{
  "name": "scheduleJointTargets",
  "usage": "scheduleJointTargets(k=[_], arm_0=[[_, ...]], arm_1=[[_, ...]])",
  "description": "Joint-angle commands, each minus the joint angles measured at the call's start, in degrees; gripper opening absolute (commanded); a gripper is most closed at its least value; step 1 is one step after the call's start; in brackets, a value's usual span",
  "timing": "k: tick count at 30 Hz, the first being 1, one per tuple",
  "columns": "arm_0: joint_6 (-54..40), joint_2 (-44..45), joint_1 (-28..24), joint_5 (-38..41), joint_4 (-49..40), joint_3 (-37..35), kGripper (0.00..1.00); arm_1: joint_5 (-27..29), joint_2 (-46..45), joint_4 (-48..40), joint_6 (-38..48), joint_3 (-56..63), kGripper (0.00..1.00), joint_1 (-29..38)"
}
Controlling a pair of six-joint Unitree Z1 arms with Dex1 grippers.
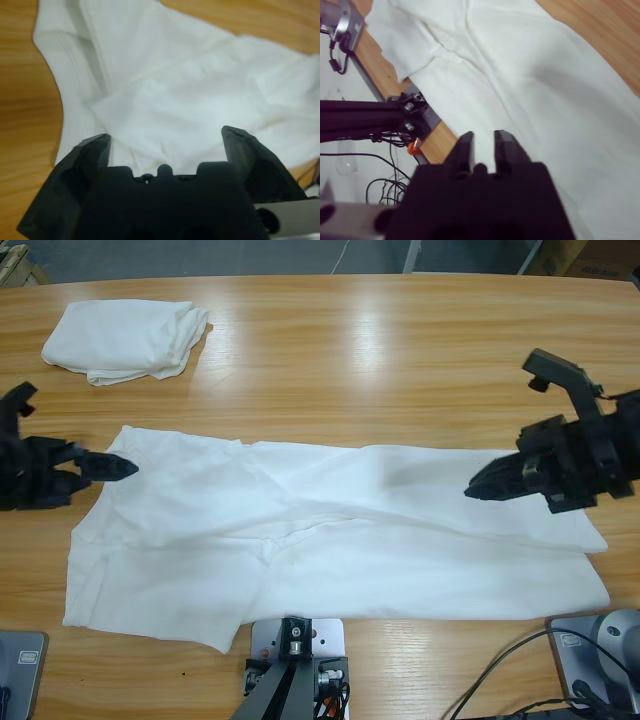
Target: Fold clothes
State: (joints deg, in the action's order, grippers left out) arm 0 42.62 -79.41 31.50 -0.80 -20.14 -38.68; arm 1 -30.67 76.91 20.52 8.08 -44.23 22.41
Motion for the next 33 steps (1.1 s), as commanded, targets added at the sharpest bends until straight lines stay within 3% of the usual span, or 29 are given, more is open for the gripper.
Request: scheduleJointTargets(k=[1,7,13,15,17,19,33], arm_0=[[6.1,-4.6,-2.0,-0.2,1.9,5.0,0.86],[6.7,-7.4,-4.2,0.5,7.6,6.9,0.851],[7.8,-12.2,-4.5,1.5,13.5,9.3,0.643],[7.9,-12.9,-4.5,1.7,15.0,9.9,0.504],[8.0,-12.6,-4.5,1.7,15.0,9.9,0.194],[7.9,-12.3,-4.5,1.5,15.0,9.9,0.0],[5.8,-6.0,-4.5,-0.9,15.1,5.3,0.0]], arm_1=[[1.4,-1.8,-2.4,1.0,5.5,0.0,0.7],[2.2,-0.6,-3.4,1.1,5.7,0.0,0.7],[2.5,-0.2,-3.7,1.1,6.2,0.0,0.7],[2.5,0.2,-3.8,1.1,6.2,0.0,0.6],[2.5,0.6,-4.2,1.1,6.2,0.0,0.5],[2.5,1.1,-4.6,1.1,6.2,0.0,0.6],[2.4,3.9,-8.4,1.1,9.2,0.0,0.5]])
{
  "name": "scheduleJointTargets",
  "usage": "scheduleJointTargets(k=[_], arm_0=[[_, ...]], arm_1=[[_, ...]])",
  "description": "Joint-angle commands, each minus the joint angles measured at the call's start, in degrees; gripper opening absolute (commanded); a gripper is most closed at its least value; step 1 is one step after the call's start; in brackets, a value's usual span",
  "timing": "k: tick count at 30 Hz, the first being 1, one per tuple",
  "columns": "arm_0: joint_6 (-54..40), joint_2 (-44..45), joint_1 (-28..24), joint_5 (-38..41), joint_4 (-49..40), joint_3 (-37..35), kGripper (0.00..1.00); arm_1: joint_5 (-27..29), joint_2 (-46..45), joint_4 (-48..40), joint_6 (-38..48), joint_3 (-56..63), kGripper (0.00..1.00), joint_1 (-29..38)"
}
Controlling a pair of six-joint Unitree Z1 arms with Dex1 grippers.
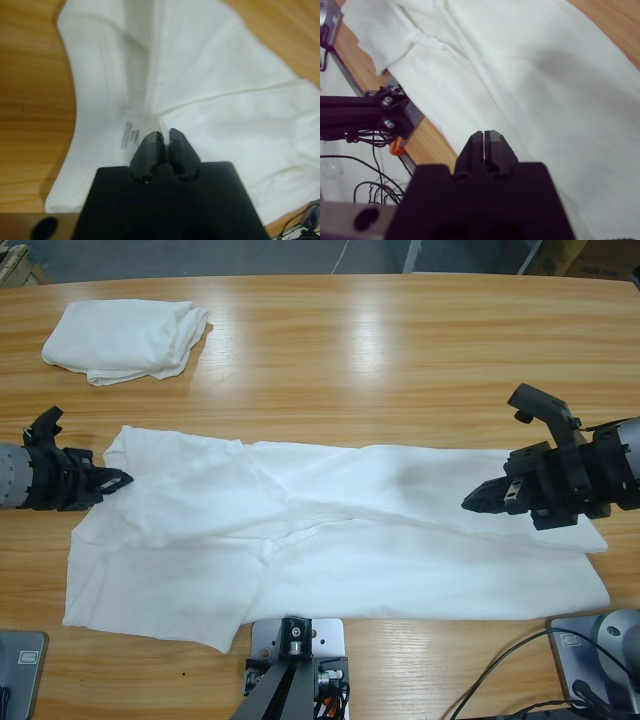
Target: Fold clothes
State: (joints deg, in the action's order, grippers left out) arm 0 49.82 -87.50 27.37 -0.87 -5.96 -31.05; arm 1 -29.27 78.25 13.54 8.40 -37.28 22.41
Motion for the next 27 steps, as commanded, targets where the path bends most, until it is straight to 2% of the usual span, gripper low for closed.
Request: scheduleJointTargets(k=[1,6,12,16,20,21,22,23,24,27], arm_0=[[-2.4,2.5,-0.4,-0.8,1.4,-2.6,0.0],[-7.0,2.9,0.1,1.8,7.8,-3.3,0.0],[-9.0,-2.2,0.1,7.4,11.7,-3.2,0.0],[-8.3,-5.0,0.7,8.1,11.7,-1.2,0.0],[-8.3,-4.7,0.8,7.7,11.6,-0.4,0.0],[-8.2,-4.6,0.8,7.7,11.6,-0.4,0.0],[-8.1,-4.6,0.8,7.7,11.6,-0.5,0.0],[-8.1,-4.7,0.8,7.7,11.6,-0.6,0.0],[-8.1,-4.8,0.8,7.7,11.6,-0.7,0.0],[-8.0,-5.0,0.8,7.7,11.6,-0.6,0.0]], arm_1=[[1.1,2.7,-1.5,0.7,2.3,0.0,0.5],[1.0,3.2,-3.1,0.7,3.3,0.0,0.6],[-0.2,2.9,-4.6,1.2,3.6,0.0,0.6],[-7.0,3.4,-13.9,4.3,3.7,0.0,0.5],[-9.5,8.8,-26.7,8.0,3.5,0.0,1.7],[-9.5,10.1,-29.6,9.0,3.4,0.272,2.5],[-9.5,11.4,-31.5,9.7,3.3,0.738,3.0],[-9.6,13.1,-32.5,10.3,3.0,0.897,3.2],[-10.1,15.2,-34.2,11.4,2.8,0.922,3.6],[-9.4,22.3,-41.2,13.8,2.2,0.917,7.1]])
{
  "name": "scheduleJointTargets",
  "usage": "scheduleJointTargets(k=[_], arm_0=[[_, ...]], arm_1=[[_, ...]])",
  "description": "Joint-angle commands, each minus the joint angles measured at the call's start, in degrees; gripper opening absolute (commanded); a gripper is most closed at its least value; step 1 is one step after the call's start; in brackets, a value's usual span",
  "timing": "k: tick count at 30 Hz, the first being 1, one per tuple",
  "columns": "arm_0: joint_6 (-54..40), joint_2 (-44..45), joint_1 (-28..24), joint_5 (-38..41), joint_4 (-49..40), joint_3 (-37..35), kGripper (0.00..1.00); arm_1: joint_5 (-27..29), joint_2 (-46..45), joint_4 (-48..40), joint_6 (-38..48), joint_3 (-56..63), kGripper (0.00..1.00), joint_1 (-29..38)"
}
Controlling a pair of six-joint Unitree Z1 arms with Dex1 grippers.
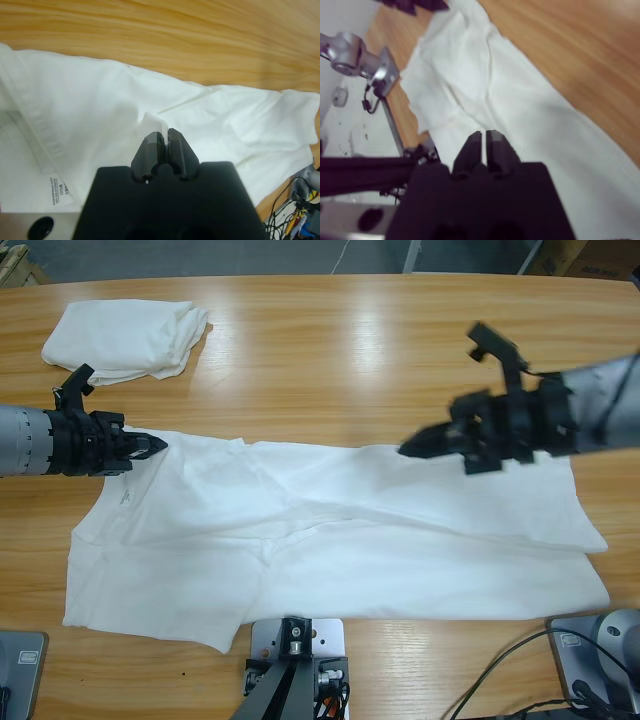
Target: Fold clothes
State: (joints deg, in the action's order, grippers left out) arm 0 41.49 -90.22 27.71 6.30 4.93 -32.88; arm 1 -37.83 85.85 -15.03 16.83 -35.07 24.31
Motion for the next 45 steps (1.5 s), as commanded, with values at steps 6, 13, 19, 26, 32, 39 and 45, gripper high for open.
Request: scheduleJointTargets(k=[6,13,19,26,32,39,45], arm_0=[[0.4,-2.1,0.5,0.6,0.6,1.4,0.0],[0.6,-2.5,0.8,0.6,0.6,1.4,0.0],[1.2,-3.0,0.8,0.5,0.6,1.5,0.0],[1.7,-3.1,0.8,0.4,0.6,1.8,0.0],[2.1,-3.5,0.8,0.3,0.6,1.8,0.0],[2.1,-3.9,0.8,-0.2,0.7,2.2,0.0],[2.2,-4.0,0.8,-0.2,0.7,2.3,0.0]], arm_1=[[-0.3,23.3,-21.3,8.9,-3.9,0.766,8.7],[-2.7,28.2,-22.0,10.2,-10.8,0.761,10.2],[-3.5,33.7,-22.1,12.6,-16.5,0.761,13.4],[-3.7,37.5,-22.5,12.7,-18.1,0.76,13.5],[-4.0,40.0,-22.2,13.0,-20.5,0.725,13.1],[-4.7,42.0,-22.2,13.6,-21.7,0.683,13.1],[-6.2,43.0,-22.3,13.8,-22.4,0.504,13.1]])
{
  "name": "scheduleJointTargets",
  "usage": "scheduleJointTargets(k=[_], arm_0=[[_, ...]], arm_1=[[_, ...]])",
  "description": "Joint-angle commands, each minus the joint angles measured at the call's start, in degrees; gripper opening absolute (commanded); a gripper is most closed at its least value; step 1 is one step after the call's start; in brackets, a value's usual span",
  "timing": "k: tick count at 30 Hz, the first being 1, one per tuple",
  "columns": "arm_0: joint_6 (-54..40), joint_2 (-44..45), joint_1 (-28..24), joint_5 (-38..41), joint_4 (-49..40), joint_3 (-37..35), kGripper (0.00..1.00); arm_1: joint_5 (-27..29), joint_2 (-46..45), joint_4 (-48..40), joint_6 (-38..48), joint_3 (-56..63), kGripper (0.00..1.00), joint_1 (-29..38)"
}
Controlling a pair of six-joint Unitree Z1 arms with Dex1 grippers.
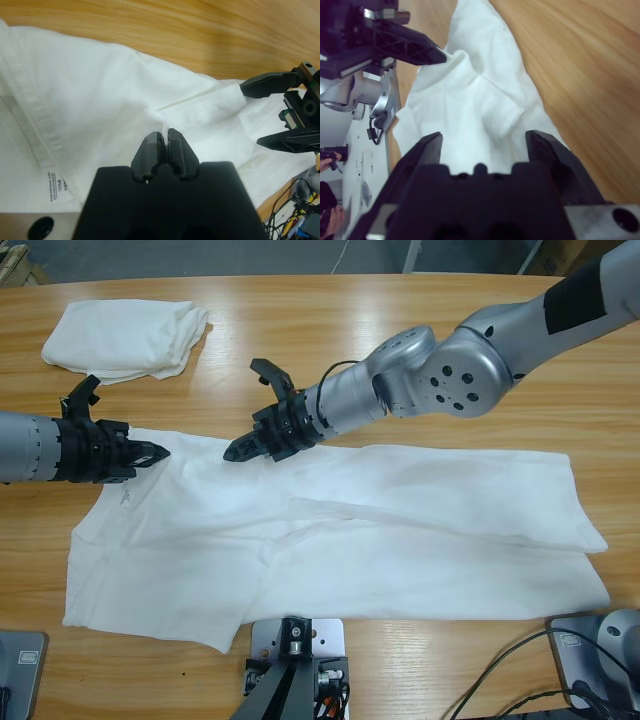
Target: Fold clothes
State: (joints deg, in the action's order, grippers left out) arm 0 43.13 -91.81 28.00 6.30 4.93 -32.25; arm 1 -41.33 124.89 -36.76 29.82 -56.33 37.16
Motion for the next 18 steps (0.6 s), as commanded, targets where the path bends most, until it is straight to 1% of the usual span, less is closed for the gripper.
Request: scheduleJointTargets(k=[1,8,9,10,11,18], arm_0=[[0.5,-2.4,0.5,-0.2,0.7,1.7,0.0],[0.5,-2.8,0.5,-0.2,0.8,1.7,0.0],[0.5,-2.9,0.5,-0.2,0.8,1.7,0.0],[0.5,-2.9,0.5,-0.2,0.8,1.7,0.0],[0.5,-2.8,0.5,-0.3,0.8,1.7,0.0],[0.5,-2.6,0.5,-0.4,0.9,2.4,0.0]], arm_1=[[-2.9,4.0,-0.6,0.9,-1.3,0.449,0.3],[-4.0,3.1,-1.2,1.1,-4.1,0.434,0.3],[-4.2,3.1,-1.0,1.3,-4.5,0.425,0.3],[-4.3,3.4,-0.7,1.3,-4.9,0.367,0.3],[-4.6,3.7,-0.2,1.4,-5.0,0.361,0.3],[-4.8,4.2,0.5,1.3,-3.7,0.372,0.3]])
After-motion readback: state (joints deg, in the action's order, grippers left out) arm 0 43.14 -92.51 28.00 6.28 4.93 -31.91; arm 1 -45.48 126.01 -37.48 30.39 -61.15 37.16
